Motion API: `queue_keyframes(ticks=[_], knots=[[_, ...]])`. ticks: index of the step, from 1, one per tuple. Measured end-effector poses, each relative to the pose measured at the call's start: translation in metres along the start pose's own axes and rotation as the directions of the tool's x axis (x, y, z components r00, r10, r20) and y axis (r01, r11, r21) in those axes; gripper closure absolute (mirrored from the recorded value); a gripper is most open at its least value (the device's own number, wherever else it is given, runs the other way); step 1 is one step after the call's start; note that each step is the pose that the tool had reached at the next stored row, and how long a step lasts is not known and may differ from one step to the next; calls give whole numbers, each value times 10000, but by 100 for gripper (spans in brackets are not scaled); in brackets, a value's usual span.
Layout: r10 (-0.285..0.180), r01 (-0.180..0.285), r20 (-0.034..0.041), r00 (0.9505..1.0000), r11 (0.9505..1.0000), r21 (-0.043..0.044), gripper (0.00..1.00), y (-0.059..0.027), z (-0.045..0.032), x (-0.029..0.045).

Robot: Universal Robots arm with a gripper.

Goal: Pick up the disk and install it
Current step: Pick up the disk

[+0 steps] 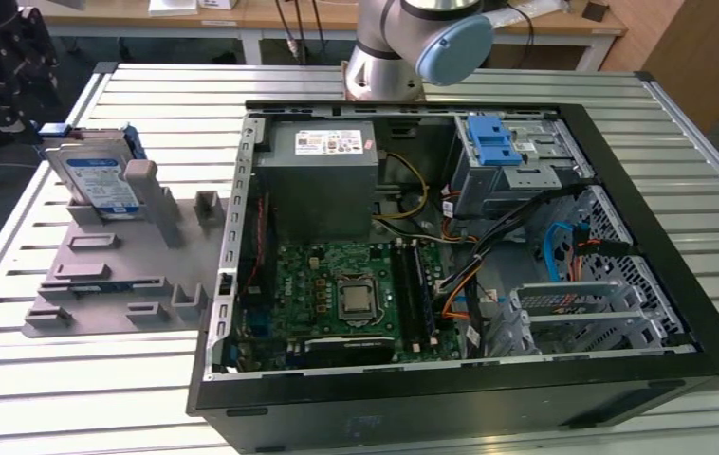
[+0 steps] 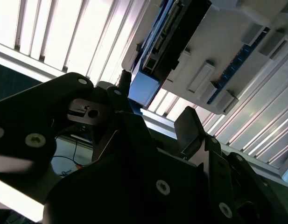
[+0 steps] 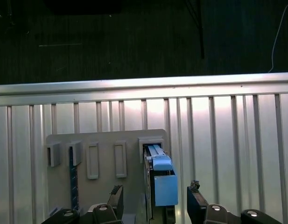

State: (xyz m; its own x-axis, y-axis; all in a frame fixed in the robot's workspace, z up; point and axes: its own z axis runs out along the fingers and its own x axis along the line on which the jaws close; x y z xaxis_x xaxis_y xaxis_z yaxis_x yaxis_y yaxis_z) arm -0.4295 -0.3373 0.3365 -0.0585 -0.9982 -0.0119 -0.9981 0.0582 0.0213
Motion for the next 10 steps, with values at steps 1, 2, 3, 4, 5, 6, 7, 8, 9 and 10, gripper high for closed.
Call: queue_keyframes(ticks=[1, 2, 3, 4, 5, 6, 7, 8, 9, 10], knots=[[0, 0, 0, 10000, 10000, 0, 35, 0, 3, 0], [0, 0, 0, 10000, 10000, 1, 35, 0, 6, 0], [0, 0, 0, 10000, 10000, 0, 35, 0, 8, 0], [-1, 1, 1, 10000, 10000, 1, 35, 0, 10, 0], [0, 0, 1, 10000, 10000, 1, 35, 0, 12, 0], [0, 0, 1, 10000, 10000, 1, 35, 0, 14, 0], [-1, 1, 1, 10000, 10000, 1, 35, 0, 15, 0], [-1, 1, 1, 10000, 10000, 1, 35, -1, 17, 0], [0, 0, 1, 10000, 10000, 1, 35, 0, 19, 0], [0, 0, 1, 10000, 10000, 2, 35, -1, 22, 0]])
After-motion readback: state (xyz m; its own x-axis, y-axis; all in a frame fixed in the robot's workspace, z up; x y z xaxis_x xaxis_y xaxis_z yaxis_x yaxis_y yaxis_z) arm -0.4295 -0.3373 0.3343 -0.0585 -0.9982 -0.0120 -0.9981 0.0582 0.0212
